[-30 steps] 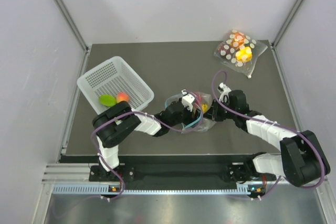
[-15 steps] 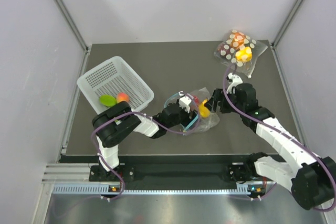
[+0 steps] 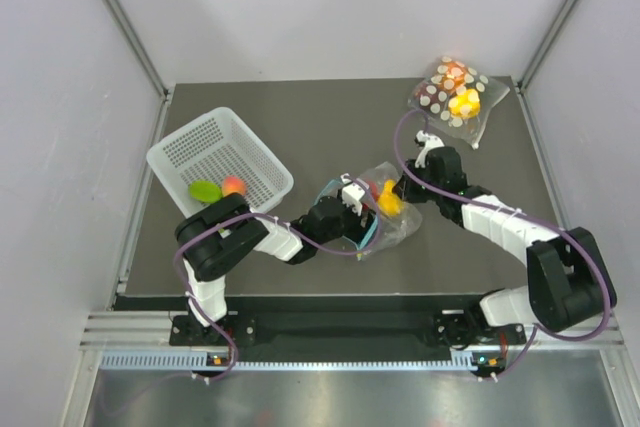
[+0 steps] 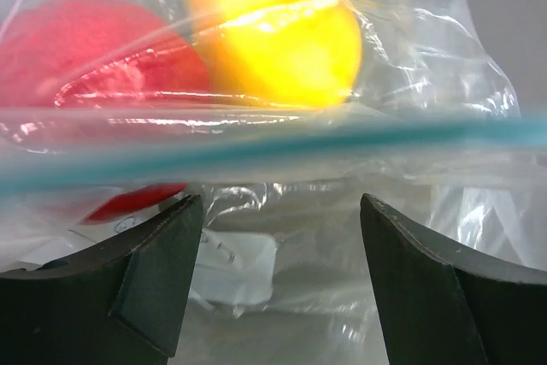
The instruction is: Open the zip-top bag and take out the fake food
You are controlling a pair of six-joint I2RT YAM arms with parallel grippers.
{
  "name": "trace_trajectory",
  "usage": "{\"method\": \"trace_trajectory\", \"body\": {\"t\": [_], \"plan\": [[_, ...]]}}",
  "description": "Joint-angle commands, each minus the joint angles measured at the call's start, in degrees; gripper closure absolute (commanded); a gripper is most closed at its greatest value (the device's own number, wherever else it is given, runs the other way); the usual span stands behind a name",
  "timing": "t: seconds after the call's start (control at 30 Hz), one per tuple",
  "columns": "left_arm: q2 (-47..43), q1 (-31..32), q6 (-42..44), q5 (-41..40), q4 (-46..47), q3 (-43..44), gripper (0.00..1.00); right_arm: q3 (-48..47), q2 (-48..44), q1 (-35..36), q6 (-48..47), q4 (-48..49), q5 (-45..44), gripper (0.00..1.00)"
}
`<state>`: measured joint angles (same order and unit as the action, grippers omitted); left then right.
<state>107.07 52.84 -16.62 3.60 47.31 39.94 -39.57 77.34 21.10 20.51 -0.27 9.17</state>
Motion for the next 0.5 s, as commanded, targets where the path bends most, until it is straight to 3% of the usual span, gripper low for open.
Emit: {"method": "trace_trajectory", "body": {"t": [0.0, 0.2, 0.47], "plan": [[-2.74, -0.28, -0.34, 0.53, 4.63, 0.05, 0.21, -0.33, 2.29, -0.18, -1.18, 1.50, -3.54, 0.87], [-2.48, -0.28, -0.25, 0.71, 4.81, 2.33, 0.21, 3.18, 2.38, -0.18, 0.05, 1.67, -3.55, 0.90], [0.07, -0.28, 0.10, -0.78, 6.22, 6.11, 0.20, 7.49, 0.44, -0.18, 3.83, 4.49, 4.01, 0.91]]}}
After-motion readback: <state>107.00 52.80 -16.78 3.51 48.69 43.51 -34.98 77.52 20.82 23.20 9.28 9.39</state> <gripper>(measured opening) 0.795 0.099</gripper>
